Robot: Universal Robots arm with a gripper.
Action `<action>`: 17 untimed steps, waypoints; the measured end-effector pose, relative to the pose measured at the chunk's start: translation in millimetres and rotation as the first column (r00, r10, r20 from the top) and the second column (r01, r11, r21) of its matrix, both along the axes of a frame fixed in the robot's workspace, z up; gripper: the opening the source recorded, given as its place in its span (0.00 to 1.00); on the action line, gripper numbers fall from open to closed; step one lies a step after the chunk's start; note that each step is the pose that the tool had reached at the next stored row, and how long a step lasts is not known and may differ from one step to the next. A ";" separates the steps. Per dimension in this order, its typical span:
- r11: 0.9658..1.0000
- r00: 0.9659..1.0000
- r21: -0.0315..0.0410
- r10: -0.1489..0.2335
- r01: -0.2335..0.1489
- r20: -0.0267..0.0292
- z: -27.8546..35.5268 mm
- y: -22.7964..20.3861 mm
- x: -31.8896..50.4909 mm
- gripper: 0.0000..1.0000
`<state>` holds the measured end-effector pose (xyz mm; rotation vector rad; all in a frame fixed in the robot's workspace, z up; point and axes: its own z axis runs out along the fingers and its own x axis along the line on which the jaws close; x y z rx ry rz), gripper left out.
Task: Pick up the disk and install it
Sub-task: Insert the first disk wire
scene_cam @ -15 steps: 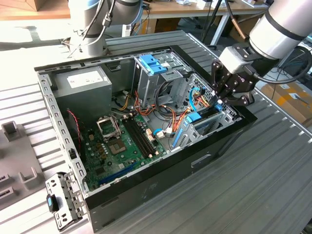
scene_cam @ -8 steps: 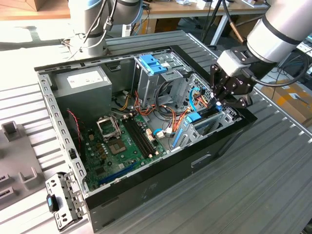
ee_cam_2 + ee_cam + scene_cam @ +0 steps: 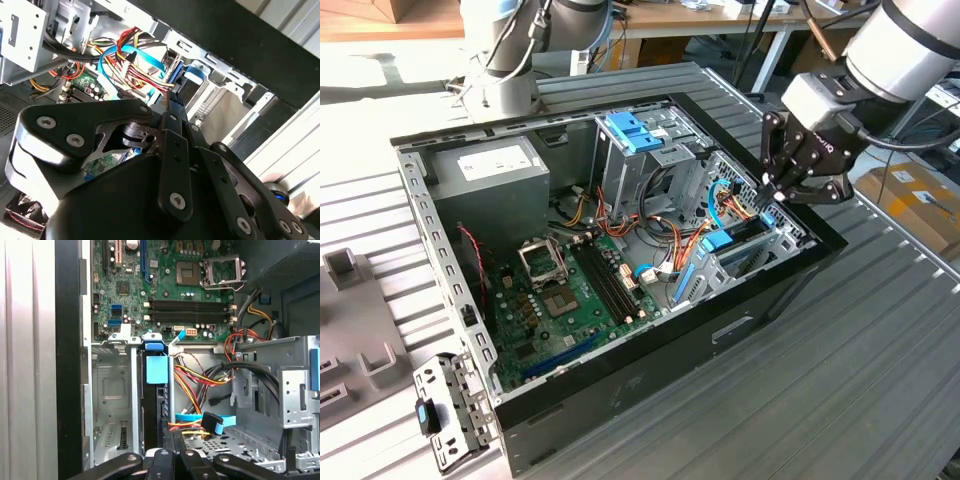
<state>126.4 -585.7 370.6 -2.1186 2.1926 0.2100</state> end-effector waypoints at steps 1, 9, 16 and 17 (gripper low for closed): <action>1.000 1.000 0.002 0.000 0.000 0.000 1.2 0.0 2.6 0.11; 1.000 1.000 0.020 0.000 0.000 0.000 12.6 0.1 18.4 0.11; 1.000 1.000 0.023 0.000 0.000 0.000 14.1 0.0 19.1 0.11; 1.000 1.000 0.022 0.000 0.000 0.000 14.2 0.0 19.1 0.11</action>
